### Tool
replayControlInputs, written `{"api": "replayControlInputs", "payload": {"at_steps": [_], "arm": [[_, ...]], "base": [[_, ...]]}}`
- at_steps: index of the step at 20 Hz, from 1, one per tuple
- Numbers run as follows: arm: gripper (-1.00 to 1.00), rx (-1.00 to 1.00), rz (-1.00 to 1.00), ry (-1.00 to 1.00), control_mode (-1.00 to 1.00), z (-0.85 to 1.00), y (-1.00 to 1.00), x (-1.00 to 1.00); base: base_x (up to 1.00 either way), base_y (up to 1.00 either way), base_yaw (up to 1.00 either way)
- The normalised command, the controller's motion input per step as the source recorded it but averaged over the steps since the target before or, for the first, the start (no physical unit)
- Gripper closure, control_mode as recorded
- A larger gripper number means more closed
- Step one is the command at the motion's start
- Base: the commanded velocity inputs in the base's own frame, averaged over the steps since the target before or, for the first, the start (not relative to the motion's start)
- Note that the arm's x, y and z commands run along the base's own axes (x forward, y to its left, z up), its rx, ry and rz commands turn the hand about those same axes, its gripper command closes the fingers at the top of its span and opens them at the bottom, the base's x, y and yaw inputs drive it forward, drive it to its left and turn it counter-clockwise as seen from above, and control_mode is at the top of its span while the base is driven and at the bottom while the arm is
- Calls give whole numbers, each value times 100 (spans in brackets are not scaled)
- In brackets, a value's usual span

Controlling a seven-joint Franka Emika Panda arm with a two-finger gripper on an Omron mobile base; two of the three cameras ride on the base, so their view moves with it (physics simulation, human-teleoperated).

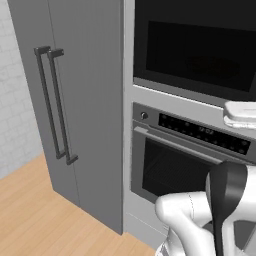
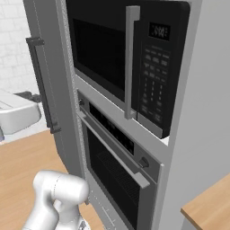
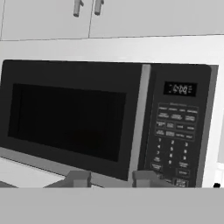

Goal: Pick the carrot from the sink and place it in the bowl. Then pick the bowl and place it in the microwave. Then close the microwave door and press the start button.

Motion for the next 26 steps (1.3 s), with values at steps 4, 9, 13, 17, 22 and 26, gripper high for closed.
{"api": "replayControlInputs", "payload": {"at_steps": [4, 9, 13, 17, 22, 26], "arm": [[100, 3, 0, -9, -100, -48, -44, 19], [100, 7, 0, -15, -100, -47, -47, 1], [100, 0, 0, -17, -100, -46, -35, 0], [100, 0, 0, -1, -100, -34, -20, 5], [100, 0, -1, 0, -100, -26, -3, 0], [100, 0, -2, 0, -100, -14, -1, 0]], "base": [[0, 0, 0], [0, 0, 0], [0, 0, 0], [0, 0, 0], [0, 0, 0], [0, 0, 0]]}}
